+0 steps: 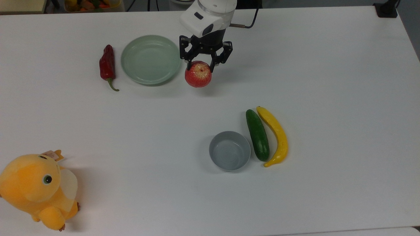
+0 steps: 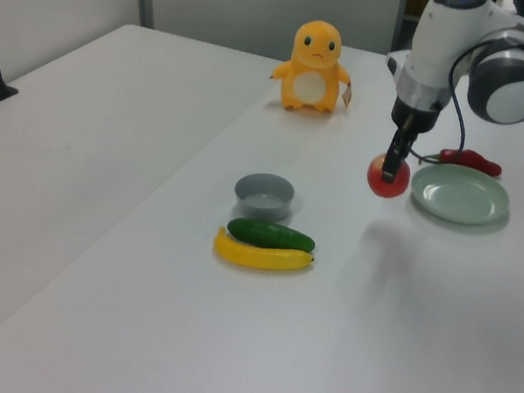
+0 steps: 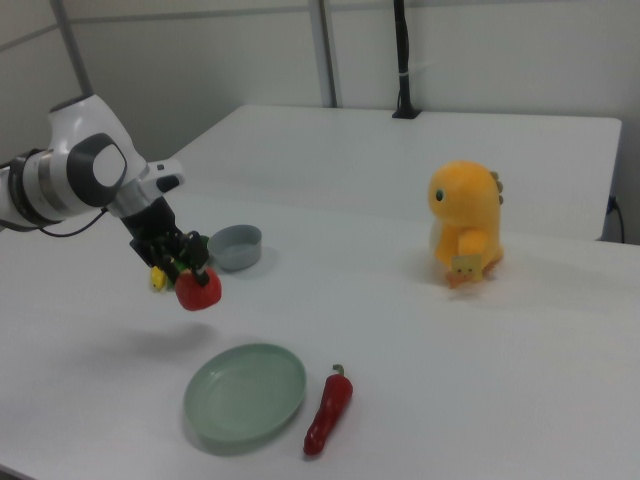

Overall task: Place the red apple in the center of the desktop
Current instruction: 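Lift the red apple out of the bowl and carry it toward the plate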

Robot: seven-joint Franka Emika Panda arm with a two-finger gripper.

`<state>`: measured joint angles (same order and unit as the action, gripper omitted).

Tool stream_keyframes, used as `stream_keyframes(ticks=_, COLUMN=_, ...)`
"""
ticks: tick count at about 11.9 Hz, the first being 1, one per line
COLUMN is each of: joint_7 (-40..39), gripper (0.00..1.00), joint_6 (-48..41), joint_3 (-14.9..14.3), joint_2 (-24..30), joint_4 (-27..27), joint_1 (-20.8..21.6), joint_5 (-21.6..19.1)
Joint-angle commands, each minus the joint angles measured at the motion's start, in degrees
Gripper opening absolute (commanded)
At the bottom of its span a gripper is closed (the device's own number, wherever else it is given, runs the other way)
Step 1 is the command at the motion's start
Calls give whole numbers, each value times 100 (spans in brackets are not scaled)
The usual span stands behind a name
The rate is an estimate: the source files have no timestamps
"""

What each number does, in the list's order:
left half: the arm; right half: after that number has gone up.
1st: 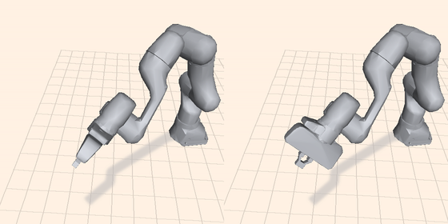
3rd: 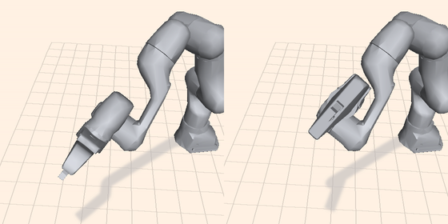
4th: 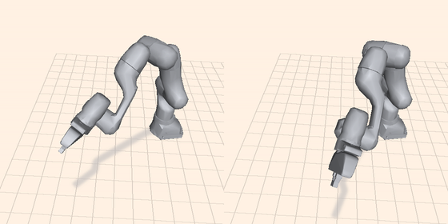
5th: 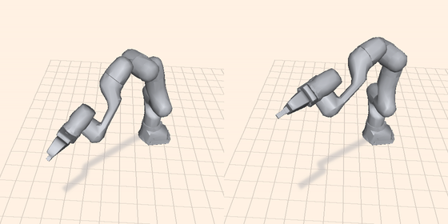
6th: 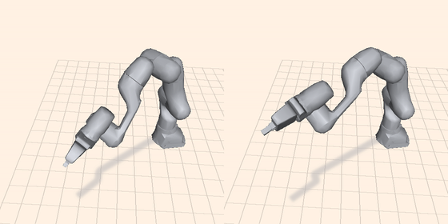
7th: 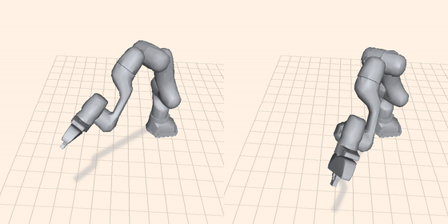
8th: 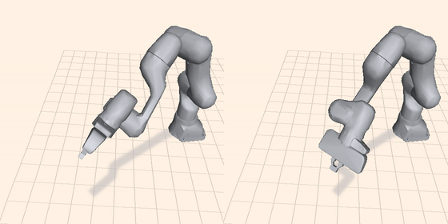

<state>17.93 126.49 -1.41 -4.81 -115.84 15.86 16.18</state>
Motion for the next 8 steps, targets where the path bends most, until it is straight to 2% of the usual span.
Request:
stream_keyframes(ticks=1, joint_7=-211, gripper=16, joint_6=497, joint_3=-8, joint_2=-133, joint_4=-394, joint_1=-30, joint_5=-71)
stream_keyframes(ticks=4, joint_7=-167, gripper=16, joint_6=1174, joint_3=-8, joint_2=-415, joint_4=-456, joint_1=-135, joint_5=-132)
stream_keyframes(ticks=6, joint_7=-184, gripper=19, joint_6=1508, joint_3=-8, joint_2=-503, joint_4=-518, joint_1=-153, joint_5=-396)
stream_keyframes(ticks=7, joint_7=-167, gripper=33, joint_6=1518, joint_3=-8, joint_2=-555, joint_4=-518, joint_1=-153, joint_5=-405)
stream_keyframes(ticks=8, joint_7=-141, gripper=60, joint_6=1519, joint_3=-8, joint_2=-564, joint_4=-518, joint_1=-162, joint_5=-466)
